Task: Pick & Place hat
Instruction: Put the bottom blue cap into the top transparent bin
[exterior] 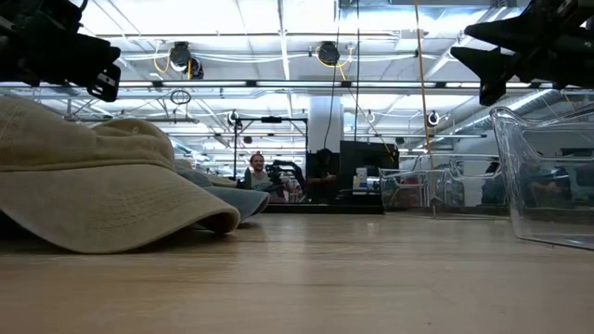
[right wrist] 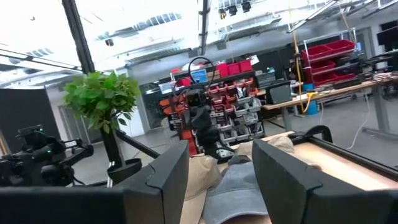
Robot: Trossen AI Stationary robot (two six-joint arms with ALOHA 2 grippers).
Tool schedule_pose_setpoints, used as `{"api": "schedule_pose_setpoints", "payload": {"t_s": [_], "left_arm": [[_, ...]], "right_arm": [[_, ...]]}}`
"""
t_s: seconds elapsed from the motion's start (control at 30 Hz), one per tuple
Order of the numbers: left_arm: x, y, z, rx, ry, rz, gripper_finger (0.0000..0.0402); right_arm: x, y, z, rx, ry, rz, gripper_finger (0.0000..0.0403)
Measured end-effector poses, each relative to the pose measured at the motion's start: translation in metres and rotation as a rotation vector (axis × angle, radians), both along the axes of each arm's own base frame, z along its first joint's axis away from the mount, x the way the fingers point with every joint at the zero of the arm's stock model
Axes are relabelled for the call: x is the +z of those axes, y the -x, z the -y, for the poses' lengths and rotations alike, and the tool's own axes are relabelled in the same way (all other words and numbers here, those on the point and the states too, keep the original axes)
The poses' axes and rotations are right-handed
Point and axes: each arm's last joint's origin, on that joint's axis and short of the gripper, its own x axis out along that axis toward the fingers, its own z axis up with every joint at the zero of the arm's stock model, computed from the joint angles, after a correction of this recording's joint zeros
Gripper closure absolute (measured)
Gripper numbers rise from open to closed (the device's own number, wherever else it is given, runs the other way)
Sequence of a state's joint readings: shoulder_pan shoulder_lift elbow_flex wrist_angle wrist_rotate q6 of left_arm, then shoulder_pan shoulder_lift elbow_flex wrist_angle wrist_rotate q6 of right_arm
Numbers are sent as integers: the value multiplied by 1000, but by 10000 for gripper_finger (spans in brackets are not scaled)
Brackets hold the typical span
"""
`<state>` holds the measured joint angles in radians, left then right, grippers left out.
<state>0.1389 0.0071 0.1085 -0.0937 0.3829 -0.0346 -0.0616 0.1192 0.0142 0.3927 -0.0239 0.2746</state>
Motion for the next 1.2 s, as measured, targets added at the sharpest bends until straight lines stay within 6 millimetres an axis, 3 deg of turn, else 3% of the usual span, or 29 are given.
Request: {"api": "schedule_pose_setpoints", "payload": {"t_s": [0.37,0.77,1.0,1.1,1.2], "left_arm": [[1,0,0,0,-1,8,330],[23,2,-1,54,-25,235,330],[20,0,-2,64,-14,201,330],[22,-1,-7,235,113,58,330],[16,-1,-15,516,202,-301,329]], "right_arm": [[0,0,0,2,0,0,236],[0,0,0,-1,2,-1,236],[0,0,0,-15,3,-1,236],[0,0,1,-44,-5,-1,236],[0,0,3,-88,-16,0,236]]}}
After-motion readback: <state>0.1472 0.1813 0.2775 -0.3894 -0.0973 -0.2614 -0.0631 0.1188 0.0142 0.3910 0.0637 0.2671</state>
